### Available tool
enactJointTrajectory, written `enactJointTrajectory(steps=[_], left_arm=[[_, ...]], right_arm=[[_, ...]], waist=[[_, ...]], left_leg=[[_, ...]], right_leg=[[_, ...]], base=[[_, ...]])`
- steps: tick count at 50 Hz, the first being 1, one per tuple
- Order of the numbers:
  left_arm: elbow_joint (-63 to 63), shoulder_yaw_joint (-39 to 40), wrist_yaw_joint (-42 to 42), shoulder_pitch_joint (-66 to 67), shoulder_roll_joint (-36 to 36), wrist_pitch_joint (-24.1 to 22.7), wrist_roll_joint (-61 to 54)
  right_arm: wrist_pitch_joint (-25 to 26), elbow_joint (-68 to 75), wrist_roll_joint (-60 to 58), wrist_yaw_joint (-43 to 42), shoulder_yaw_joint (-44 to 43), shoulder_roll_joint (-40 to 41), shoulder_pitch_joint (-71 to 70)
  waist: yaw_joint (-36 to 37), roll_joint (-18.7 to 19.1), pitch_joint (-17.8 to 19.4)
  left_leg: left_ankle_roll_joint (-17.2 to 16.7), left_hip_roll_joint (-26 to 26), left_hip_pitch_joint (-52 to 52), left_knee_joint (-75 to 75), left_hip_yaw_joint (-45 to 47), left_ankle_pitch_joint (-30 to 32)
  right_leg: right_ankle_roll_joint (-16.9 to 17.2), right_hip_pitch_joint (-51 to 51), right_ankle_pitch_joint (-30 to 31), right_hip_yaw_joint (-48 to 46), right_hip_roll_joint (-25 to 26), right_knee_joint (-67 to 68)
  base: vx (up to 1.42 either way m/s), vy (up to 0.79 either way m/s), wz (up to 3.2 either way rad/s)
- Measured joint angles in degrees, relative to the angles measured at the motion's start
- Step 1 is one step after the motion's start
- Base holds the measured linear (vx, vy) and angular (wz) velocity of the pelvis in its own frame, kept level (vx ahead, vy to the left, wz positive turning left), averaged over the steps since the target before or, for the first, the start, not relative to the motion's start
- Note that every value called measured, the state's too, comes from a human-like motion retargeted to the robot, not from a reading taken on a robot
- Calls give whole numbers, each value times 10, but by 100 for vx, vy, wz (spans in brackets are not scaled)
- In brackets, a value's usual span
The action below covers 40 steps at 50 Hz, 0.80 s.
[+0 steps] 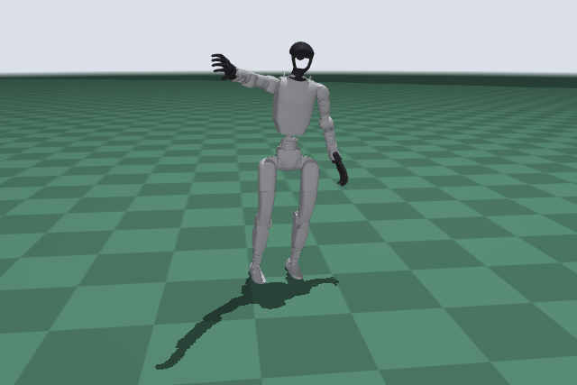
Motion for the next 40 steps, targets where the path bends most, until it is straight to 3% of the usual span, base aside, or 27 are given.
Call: enactJointTrajectory(steps=[5, 10, 15, 17, 18, 20, 22, 25, 31, 33, 35, 37, 40], left_arm=[[0, -9, 8, 0, 4, 12, 38], [-4, 4, 4, -3, 1, 2, 6], [-8, 0, 0, -6, -5, 12, 24], [-9, -4, -5, -12, -8, 20, 34], [-10, -4, -8, -17, -10, 28, 37], [-12, -10, -8, -26, -2, 22, 49], [-18, -13, -9, -31, -6, 21, 52], [-30, -12, -14, -42, -8, 20, 52], [-43, -12, -23, -58, -7, 9, 73], [-41, -18, -29, -51, -2, 6, 95], [-32, -16, -26, -65, -2, 7, 100], [-20, -17, -28, -65, 4, 9, 119], [-8, -13, -19, -79, -2, 10, 120]], right_arm=[[1, -3, 11, 7, 0, -8, -5], [-4, -10, 34, 7, 0, -4, -10], [-8, -26, 69, 8, 0, 4, -5], [-8, -31, 129, 18, -23, 9, 3], [-5, -33, 216, 28, -68, 18, 11], [-11, -34, 106, 13, -25, 6, 32], [-14, -34, 106, 20, -26, 4, 42], [-14, -30, 107, 29, -33, -1, 61], [-14, -27, 103, 46, -69, -11, 103], [-19, -33, 101, 41, -93, -18, 119], [-14, -44, 105, 56, -101, -26, 137], [-20, -61, 108, 49, -126, -37, 154], [-18, -90, 114, 51, -147, -65, 181]], waist=[[-11, 10, -6], [-22, 21, -12], [-39, 43, -15], [-49, 50, -17], [-55, 53, -17], [-62, 50, -18], [-71, 56, -18], [-82, 60, -14], [-120, 45, -3], [-130, 39, 4], [-147, 36, 7], [-148, 35, 14], [-170, 41, 24]], left_leg=[[2, 0, 5, 3, 4, -6], [3, 3, 8, 2, 6, -13], [4, 23, 13, -4, 7, -12], [4, 32, 10, -4, 5, -12], [5, 34, 7, -2, 3, -12], [4, 39, 4, -2, 1, -12], [4, 45, 5, 0, -2, -14], [3, 50, 11, 3, -8, -19], [4, 34, 44, -7, -37, -36], [-10, 41, 77, -13, -43, -48], [-4, 35, 86, -17, -58, -50], [-24, 59, 112, -12, -55, -66], [-23, 62, 129, 2, -76, -79]], right_leg=[[1, 8, -1, 4, -1, -6], [0, -2, -3, 0, 5, 14], [-29, -54, -24, -63, 15, 105], [-42, -90, -42, -95, 15, 157], [-49, -109, -48, -111, 13, 181], [-58, -144, -53, -140, 6, 214], [-64, -169, -49, -162, 1, 218], [-62, -194, -22, -176, 0, 184], [-21, -209, 149, -175, -18, 17], [2, -209, 172, -185, -15, -7], [6, -202, 211, -173, -25, -82], [6, -209, 190, -195, -7, -80], [6, -186, 193, -214, -24, -151]], base=[[6, 5, -9], [1, 2, -3], [0, 0, 0], [0, 0, 0], [0, 0, 0], [0, 0, 0], [3, -2, 6], [9, -4, 19], [16, -5, 41], [29, -19, 43], [28, -13, 48], [34, -25, 31], [34, -7, 67]])
